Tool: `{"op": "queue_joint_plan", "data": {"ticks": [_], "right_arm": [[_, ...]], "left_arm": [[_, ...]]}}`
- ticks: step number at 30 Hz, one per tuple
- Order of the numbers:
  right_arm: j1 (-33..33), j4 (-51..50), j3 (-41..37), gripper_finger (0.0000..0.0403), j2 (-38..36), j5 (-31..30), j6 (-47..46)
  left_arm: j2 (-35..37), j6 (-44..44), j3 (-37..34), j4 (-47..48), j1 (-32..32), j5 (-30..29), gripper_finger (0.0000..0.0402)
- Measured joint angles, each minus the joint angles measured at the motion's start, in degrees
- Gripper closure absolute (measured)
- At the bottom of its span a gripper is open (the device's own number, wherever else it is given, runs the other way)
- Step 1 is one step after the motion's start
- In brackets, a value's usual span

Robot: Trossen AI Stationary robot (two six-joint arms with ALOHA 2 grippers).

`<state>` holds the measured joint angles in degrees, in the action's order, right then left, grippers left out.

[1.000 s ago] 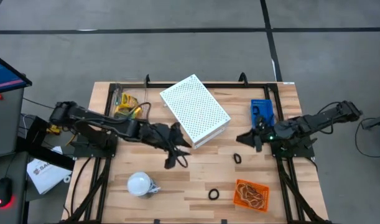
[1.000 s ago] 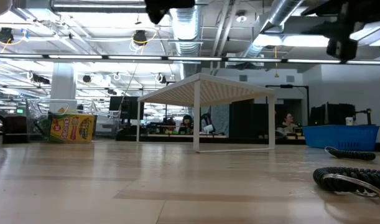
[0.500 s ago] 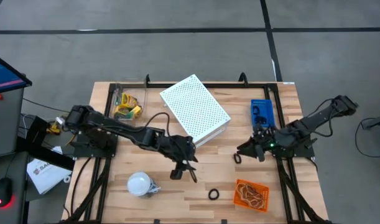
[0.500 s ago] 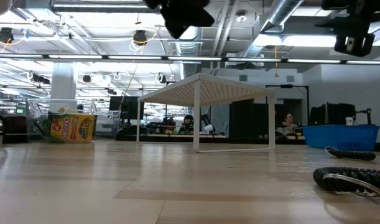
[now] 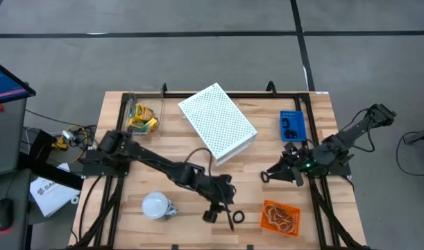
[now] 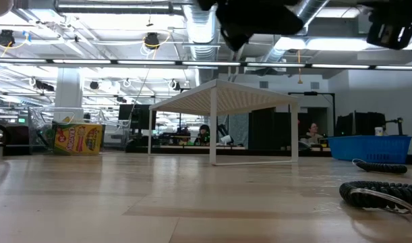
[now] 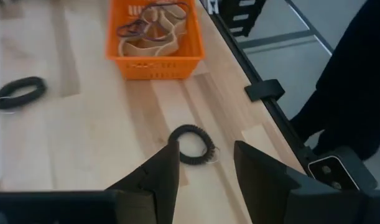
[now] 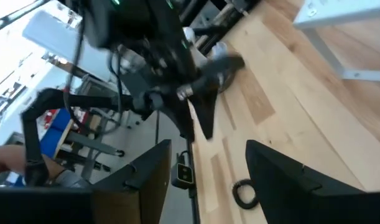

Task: Pick & Place Office Desk Supplies
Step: Put the black spring keychain into the blue bin

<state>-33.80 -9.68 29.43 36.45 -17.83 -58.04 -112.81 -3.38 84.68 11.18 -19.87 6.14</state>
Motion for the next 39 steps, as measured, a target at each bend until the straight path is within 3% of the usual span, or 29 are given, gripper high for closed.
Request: {"op": "queue_joint_plan", "data": {"ticks": [6, 17, 39], "right_arm": [[0.13, 5.23, 0.06, 0.0201, -1.10, -0.19, 4.28], [0.07, 8.20, 0.00, 0.0201, -1.23, -0.21, 6.89], [0.13, 7.98, -0.02, 0.0201, -1.23, -0.31, 7.06]], "left_arm": [[-6.60, 1.39, 4.13, 0.41, -2.04, -0.25, 0.0268], [-16.80, 3.35, 9.08, -0.32, -2.67, -6.24, 0.0276], [-20.18, -0.29, 8.17, -6.51, -2.47, -10.71, 0.0284]]}}
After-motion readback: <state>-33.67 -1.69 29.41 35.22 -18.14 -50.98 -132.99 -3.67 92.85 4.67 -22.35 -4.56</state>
